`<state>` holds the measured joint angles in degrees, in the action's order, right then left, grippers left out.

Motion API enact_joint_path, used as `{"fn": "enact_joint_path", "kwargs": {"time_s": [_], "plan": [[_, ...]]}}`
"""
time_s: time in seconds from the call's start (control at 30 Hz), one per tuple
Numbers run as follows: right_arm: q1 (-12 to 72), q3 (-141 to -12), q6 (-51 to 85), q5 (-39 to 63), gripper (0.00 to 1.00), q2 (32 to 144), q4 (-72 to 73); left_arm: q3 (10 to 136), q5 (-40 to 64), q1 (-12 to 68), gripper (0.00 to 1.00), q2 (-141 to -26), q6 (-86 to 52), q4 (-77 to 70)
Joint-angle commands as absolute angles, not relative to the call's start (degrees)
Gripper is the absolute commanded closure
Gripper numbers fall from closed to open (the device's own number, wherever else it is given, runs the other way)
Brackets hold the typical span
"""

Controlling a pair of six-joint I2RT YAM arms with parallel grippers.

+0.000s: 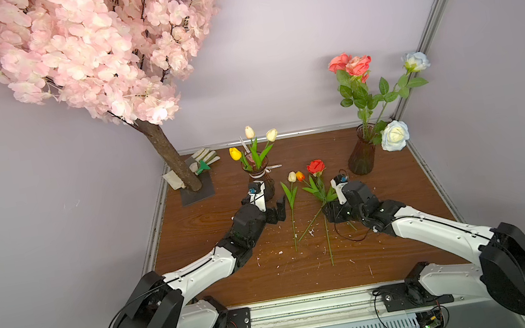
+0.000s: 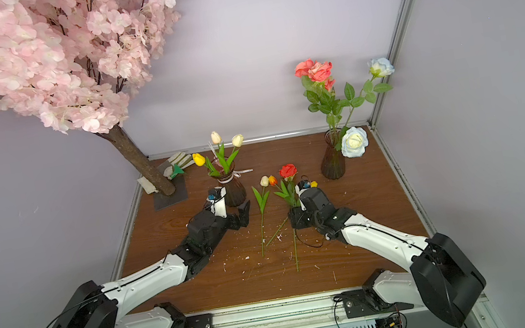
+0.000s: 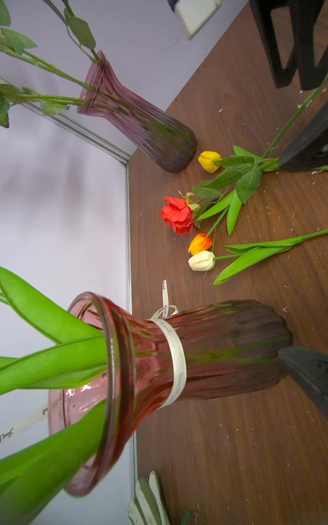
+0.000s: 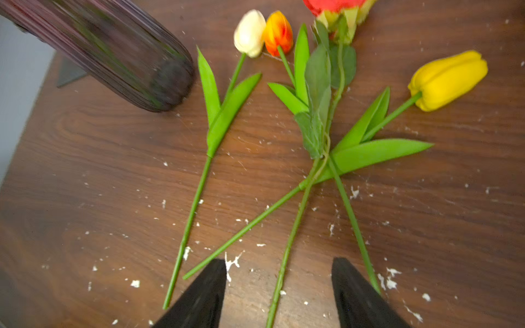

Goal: Arrange the flowers in different vases according to their variety
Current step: Pick up the flower at the center of the board.

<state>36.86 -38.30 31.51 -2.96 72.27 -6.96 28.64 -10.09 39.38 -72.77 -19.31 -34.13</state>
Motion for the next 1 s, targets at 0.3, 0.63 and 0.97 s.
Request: {"fn": "enact_joint_path", "kwargs": {"time_s": [0.3,0.63,0.97], "plan": [[43.0,-48.4,40.6,-15.3,0.34,83.6,-19.3,30.3,-9.1,39.4,0.01,-73.5,-19.2,-32.2],[44.4,-54.9,43.8,-15.9,0.44,92.7,-23.9,30.4,-9.3,39.4,0.01,-73.2,-19.0,-32.0],[44.3,-61.3,44.8,-14.8,0.62,101.3,-27.4,30.4,-9.4,39.5,0.01,-72.6,-18.9,-31.7]]}}
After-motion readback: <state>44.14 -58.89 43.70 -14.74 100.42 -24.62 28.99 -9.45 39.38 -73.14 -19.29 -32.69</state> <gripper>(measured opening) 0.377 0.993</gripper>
